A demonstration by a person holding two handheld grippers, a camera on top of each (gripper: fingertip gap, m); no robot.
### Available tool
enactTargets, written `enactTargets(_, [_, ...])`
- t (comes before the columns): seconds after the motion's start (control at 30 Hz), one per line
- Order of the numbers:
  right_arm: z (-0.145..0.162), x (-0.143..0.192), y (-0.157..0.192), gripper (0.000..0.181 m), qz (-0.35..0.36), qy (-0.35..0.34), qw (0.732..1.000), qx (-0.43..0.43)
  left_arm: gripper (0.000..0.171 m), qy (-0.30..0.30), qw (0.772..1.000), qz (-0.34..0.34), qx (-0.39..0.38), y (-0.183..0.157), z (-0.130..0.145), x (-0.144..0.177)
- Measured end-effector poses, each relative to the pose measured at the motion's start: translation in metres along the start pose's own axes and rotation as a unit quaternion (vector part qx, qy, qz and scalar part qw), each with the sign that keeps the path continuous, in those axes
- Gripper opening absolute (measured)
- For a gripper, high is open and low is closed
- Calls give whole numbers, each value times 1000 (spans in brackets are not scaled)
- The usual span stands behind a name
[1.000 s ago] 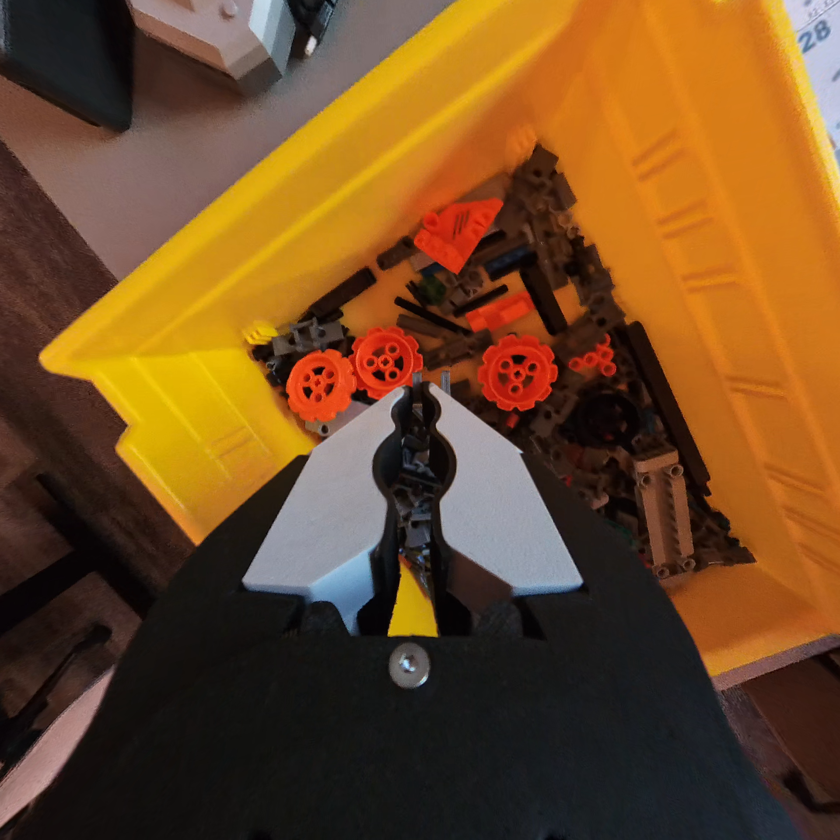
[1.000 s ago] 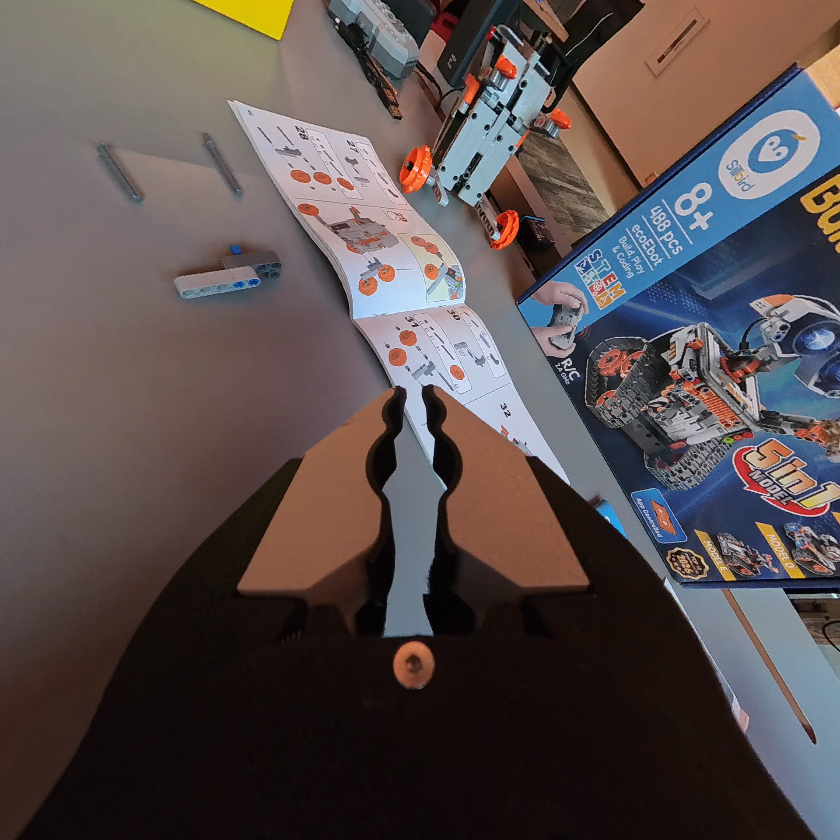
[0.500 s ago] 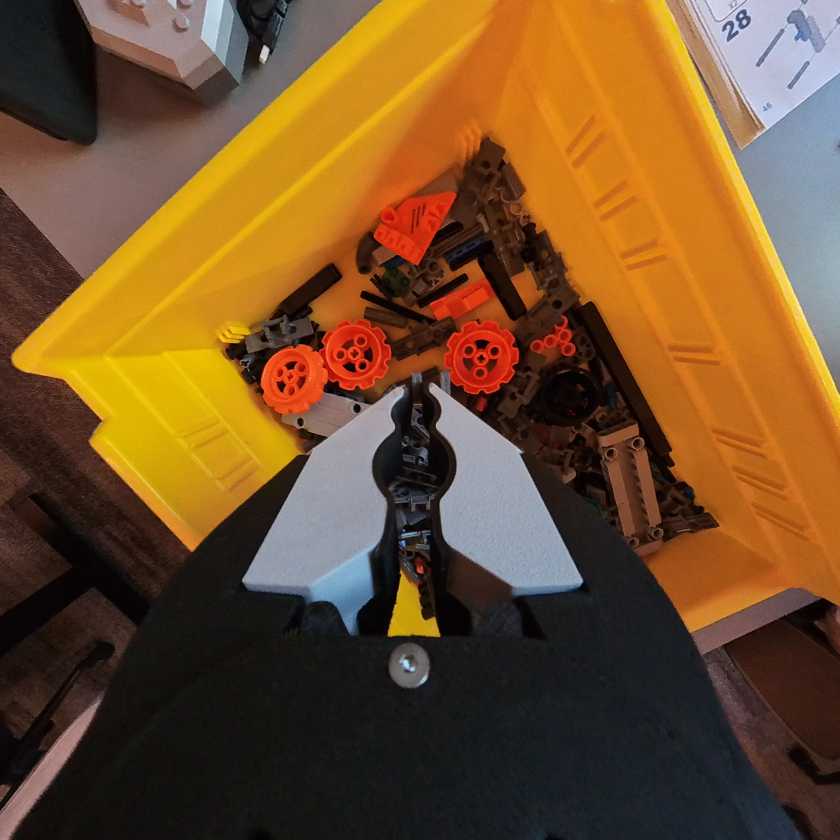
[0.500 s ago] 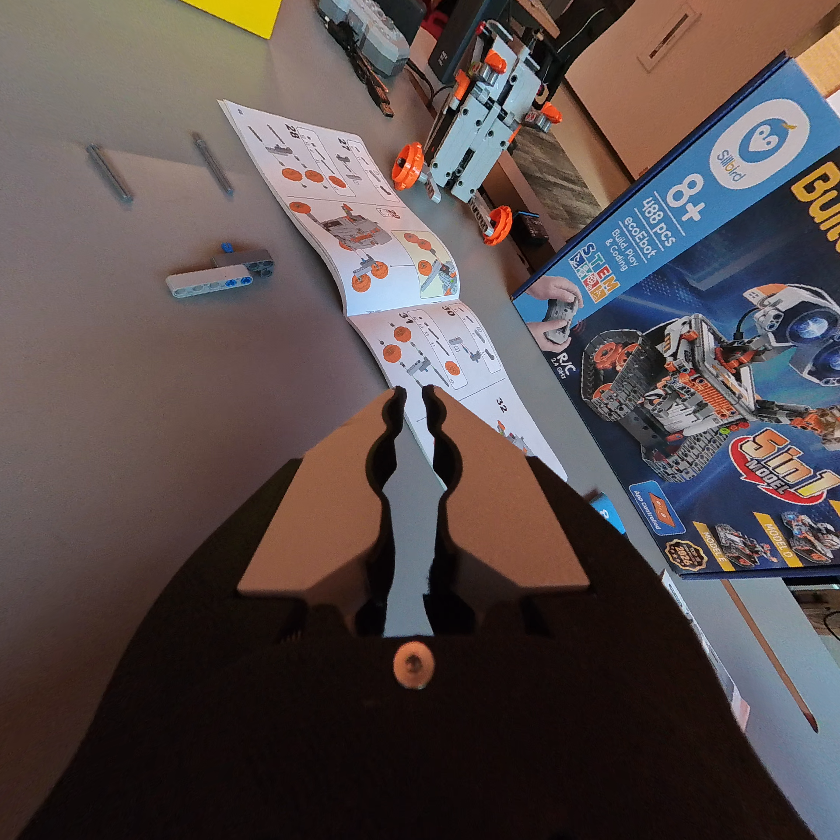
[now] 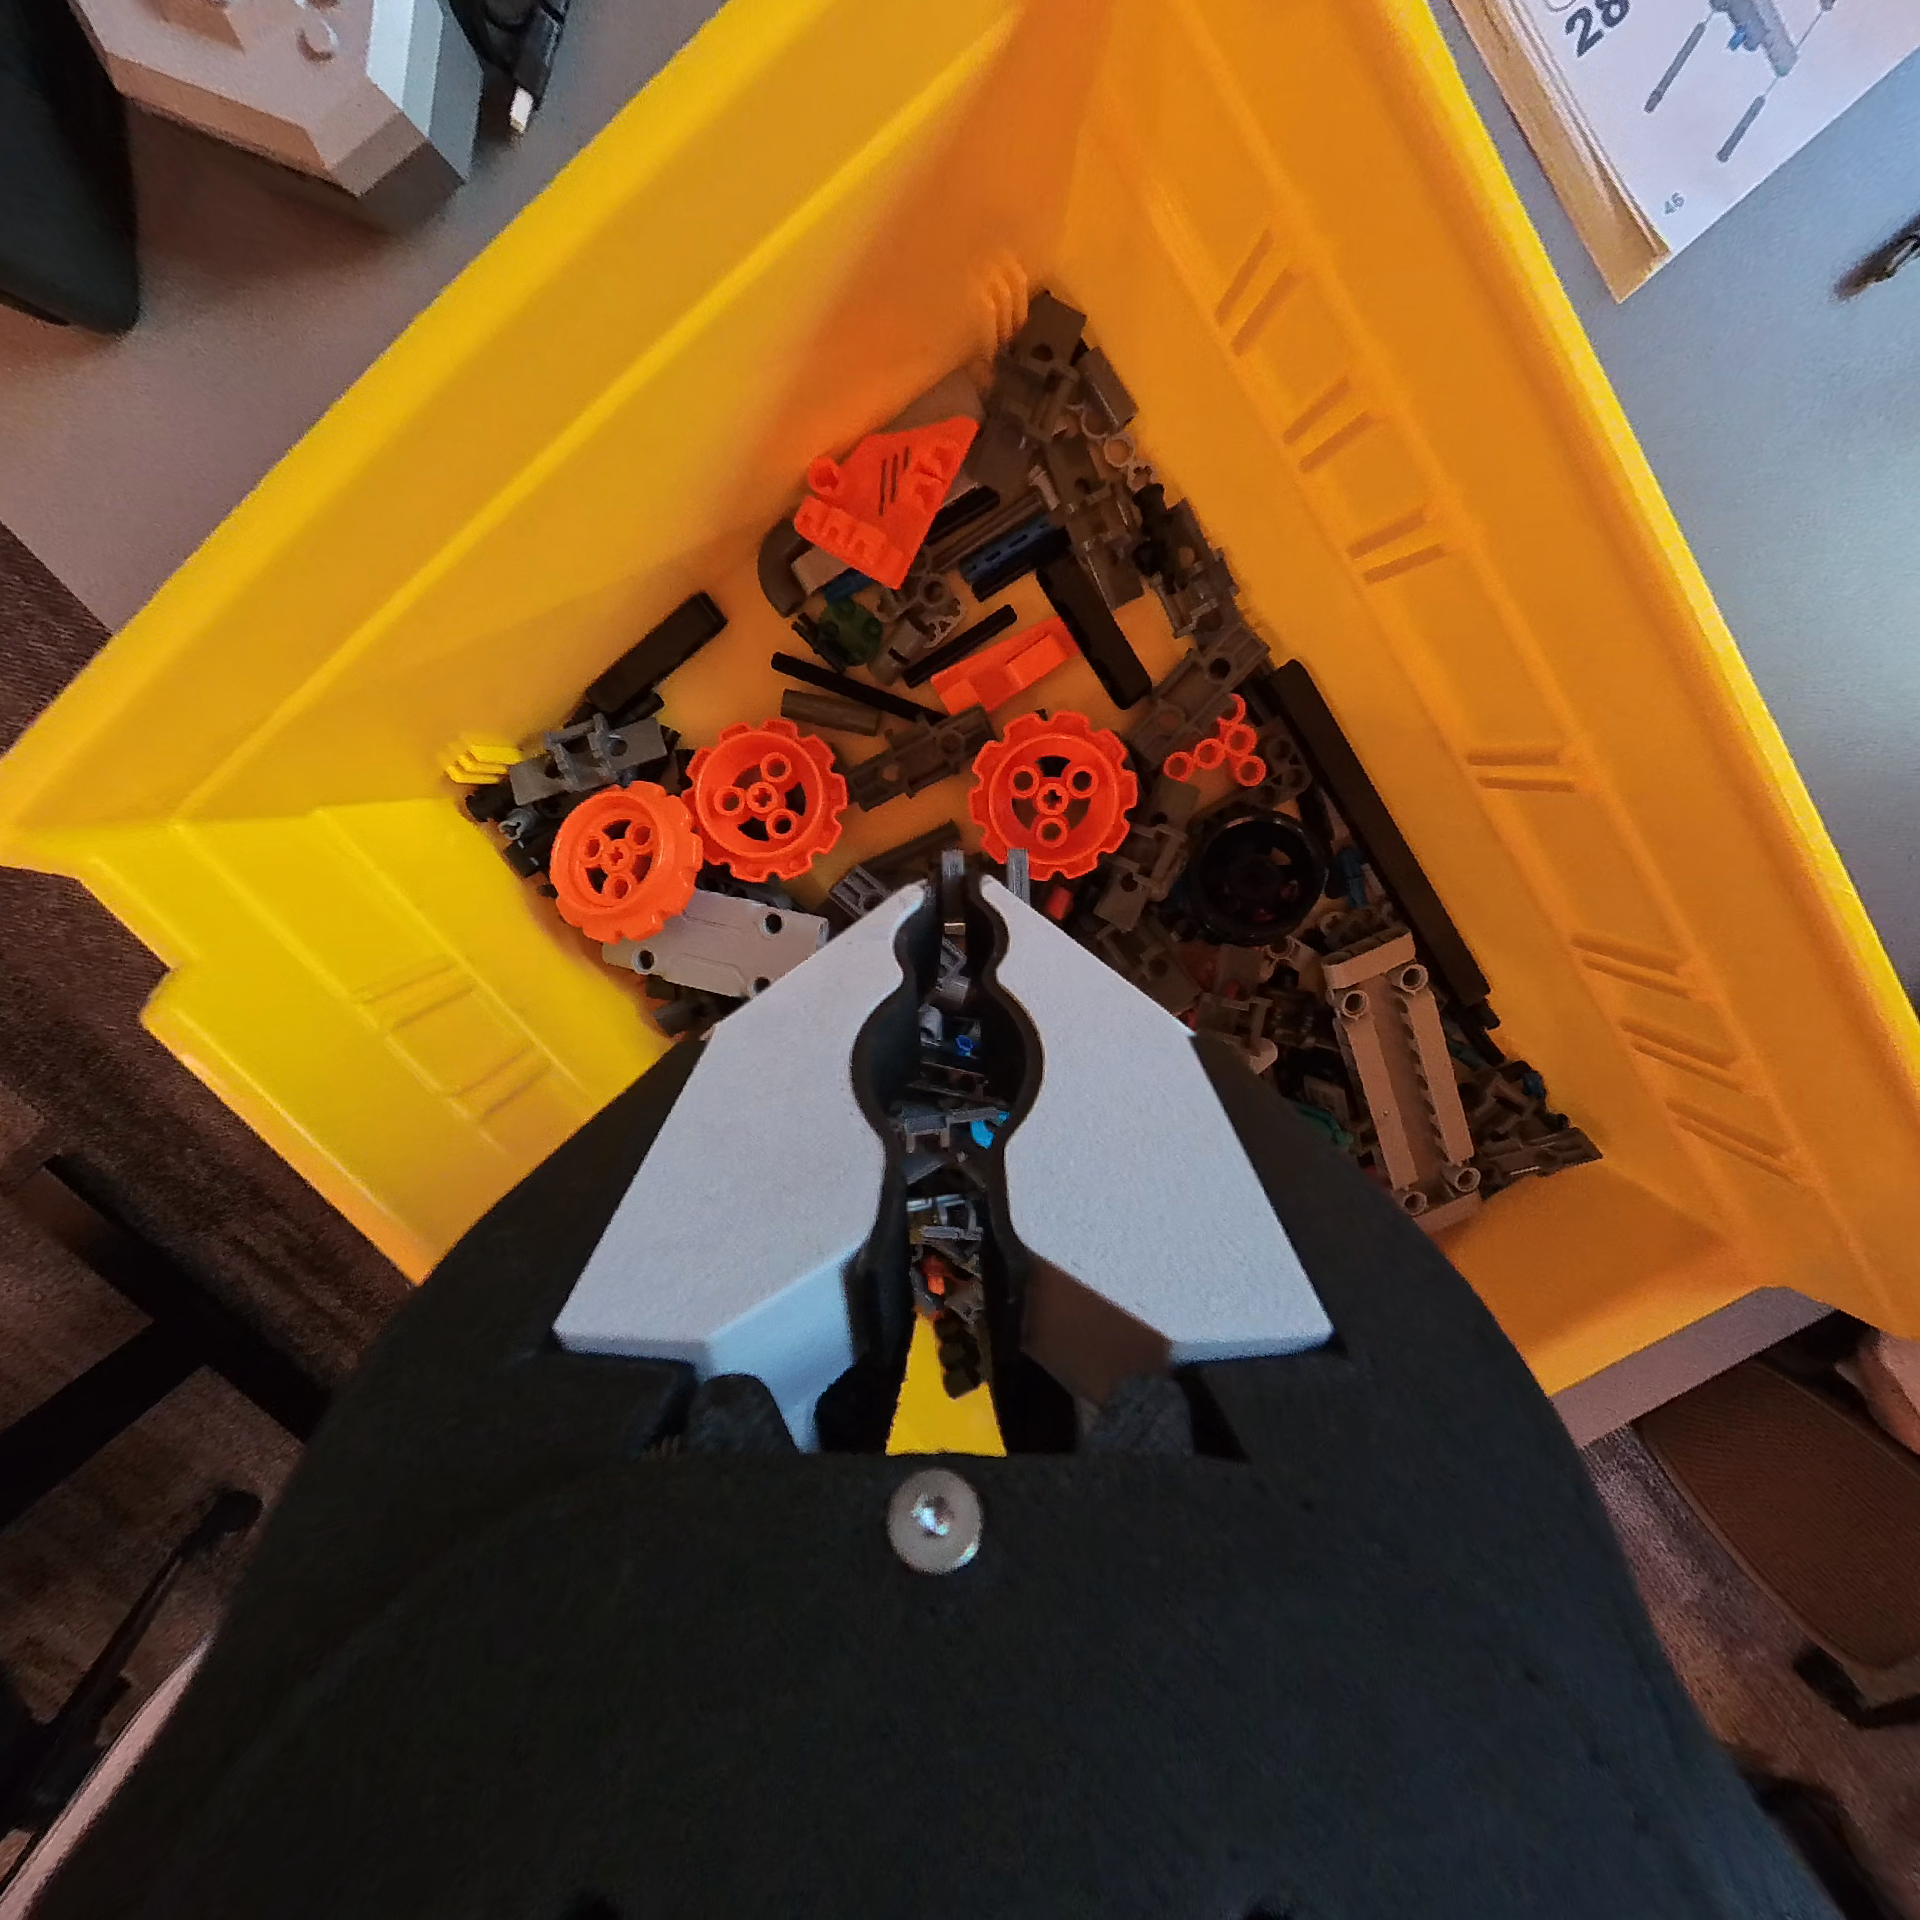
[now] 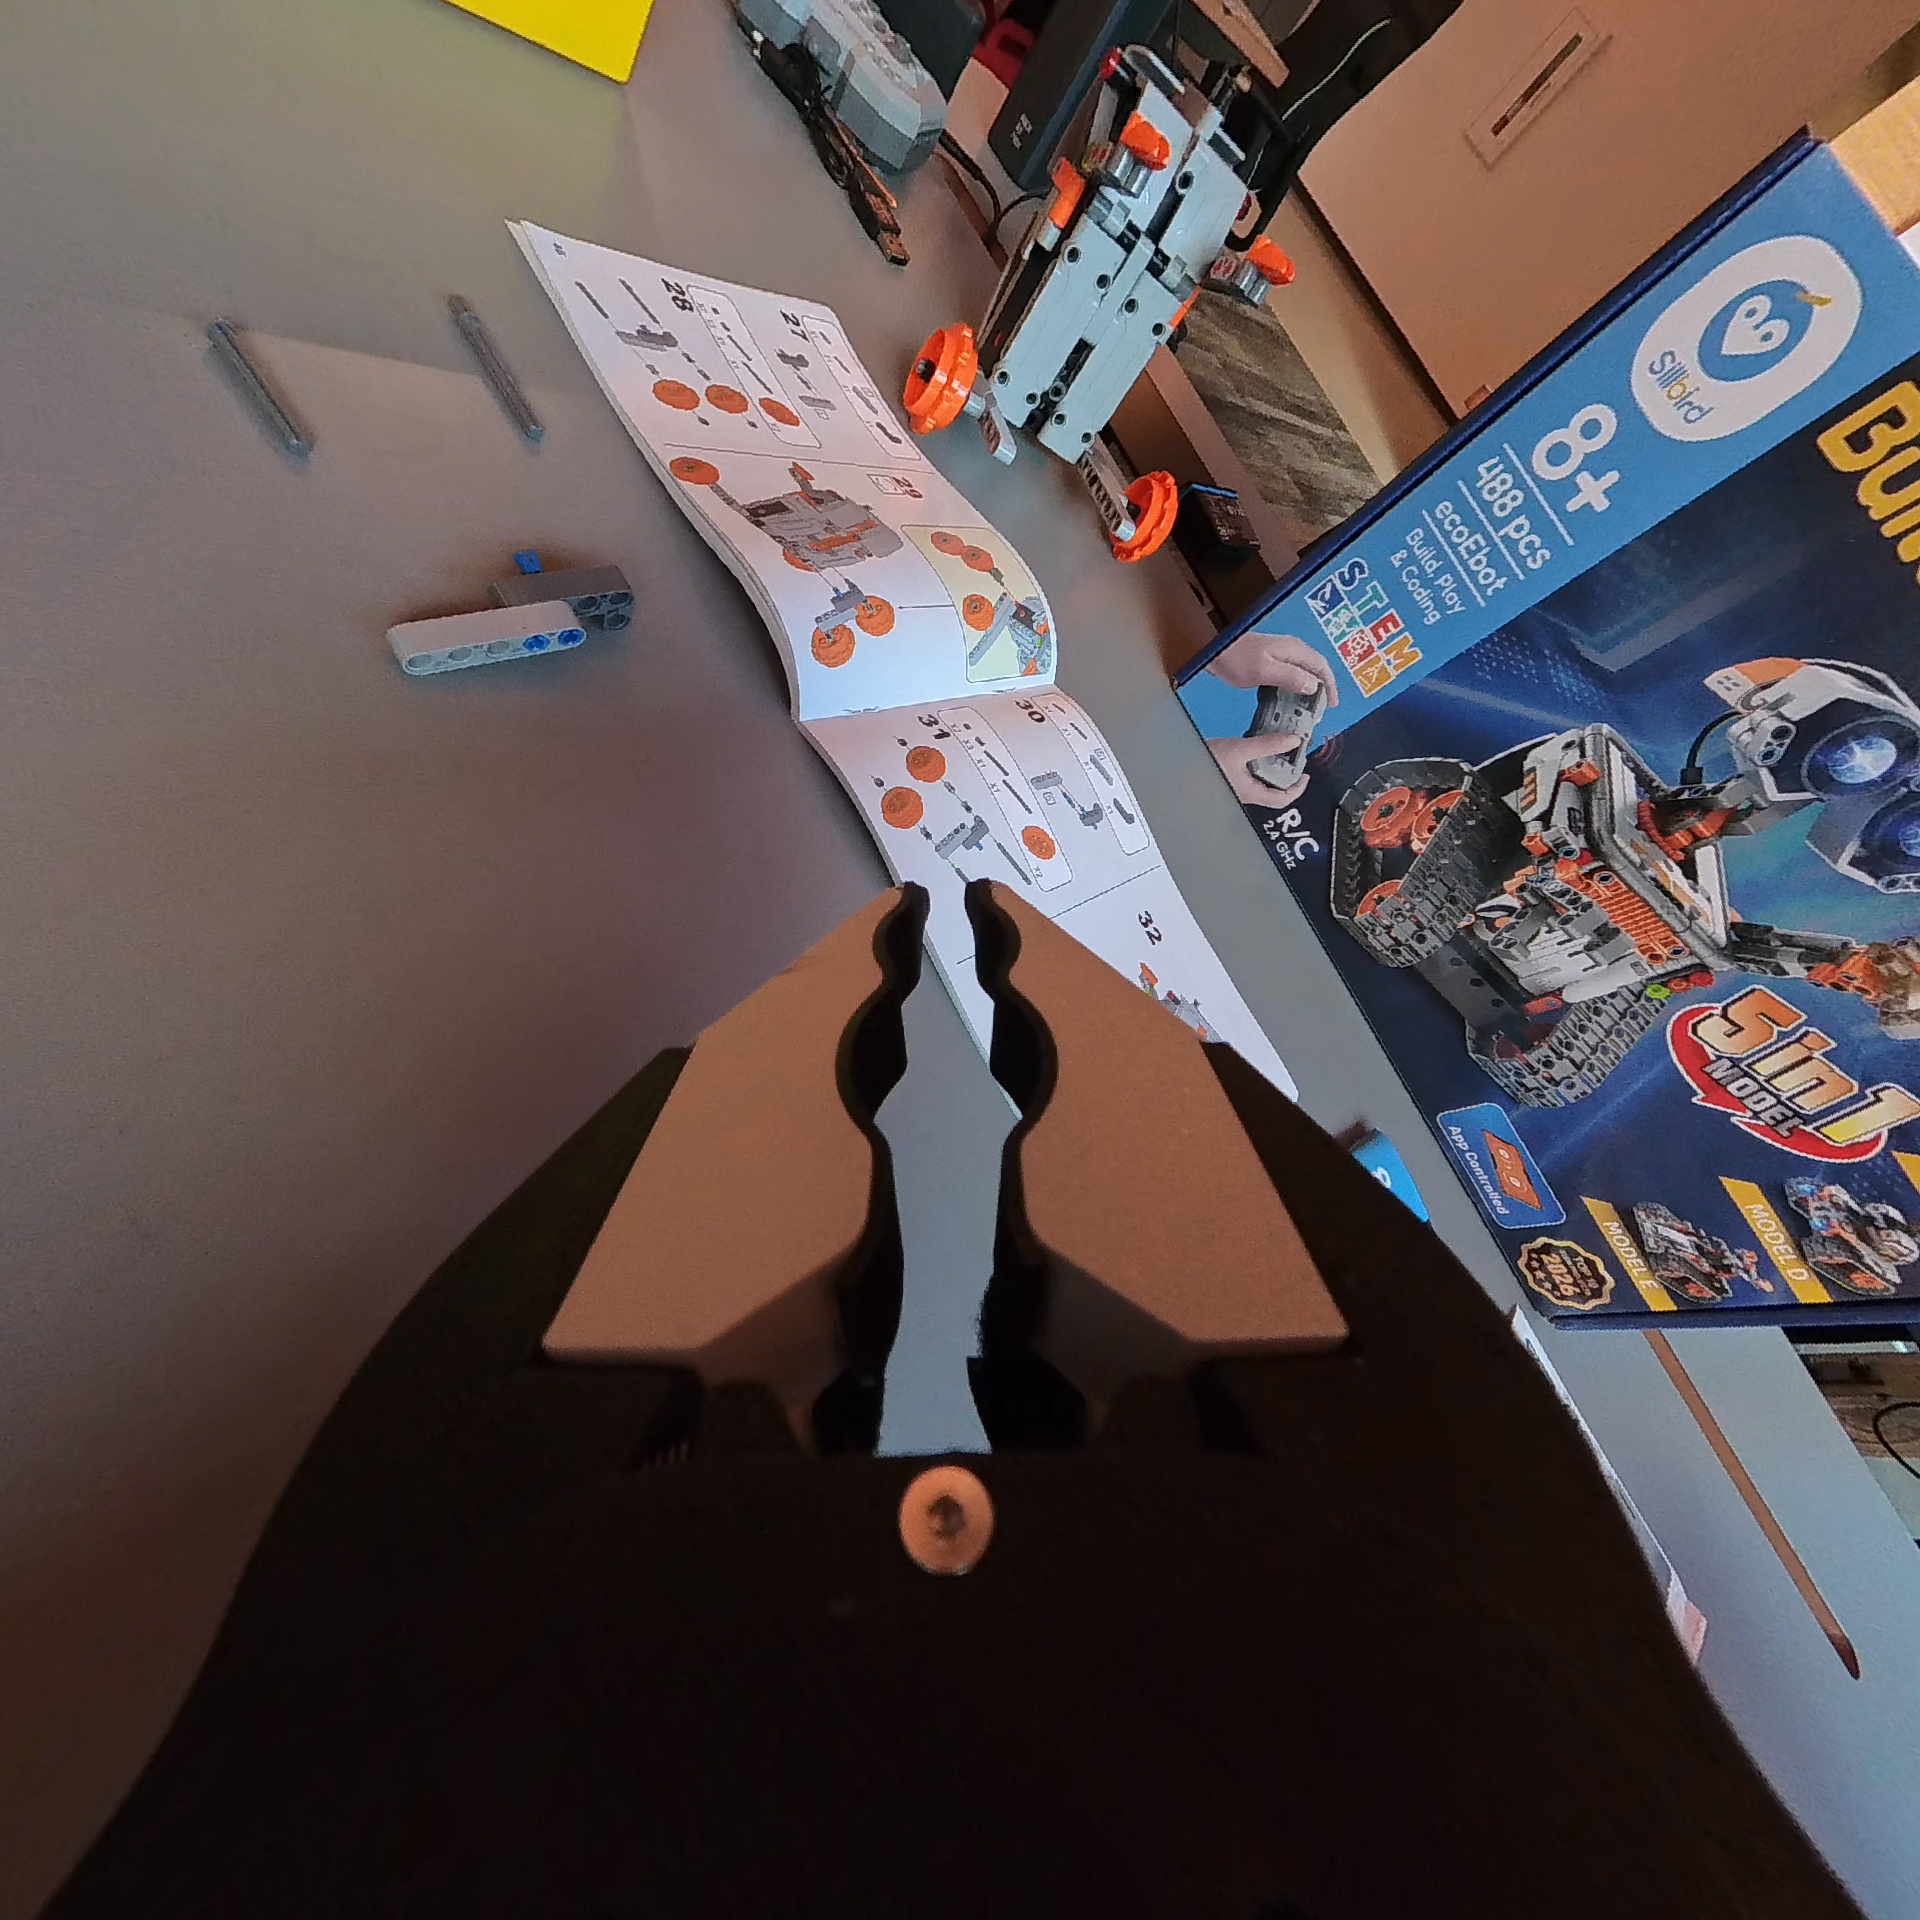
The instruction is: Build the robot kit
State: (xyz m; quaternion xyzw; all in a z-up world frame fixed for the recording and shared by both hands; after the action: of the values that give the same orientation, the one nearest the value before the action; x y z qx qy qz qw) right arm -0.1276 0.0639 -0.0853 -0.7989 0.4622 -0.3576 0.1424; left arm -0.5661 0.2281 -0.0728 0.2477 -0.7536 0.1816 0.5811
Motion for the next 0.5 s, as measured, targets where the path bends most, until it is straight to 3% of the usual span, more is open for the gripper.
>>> enactTargets(0.4, [1, 0, 1, 8, -1, 2, 1000, 2, 0, 6, 1000, 17, -14, -9, 5, -2])
enactTargets(0.5, [1, -1, 1, 8, -1, 4, 1000, 2, 13, -7, 999, 31, -6, -12, 1, 1])
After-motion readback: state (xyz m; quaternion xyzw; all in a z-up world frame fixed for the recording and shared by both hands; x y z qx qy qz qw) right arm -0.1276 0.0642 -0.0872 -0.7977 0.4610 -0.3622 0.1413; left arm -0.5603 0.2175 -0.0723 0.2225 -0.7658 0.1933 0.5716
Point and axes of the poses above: each gripper's, where its closed fingertips meet, x back along the fingers, z out of its underside, y = z × x across the jaws, the point moved 3 cm from there along x, back along the fingers, and after that the axes turned 3 degrees about y, right-handed, at the moved point
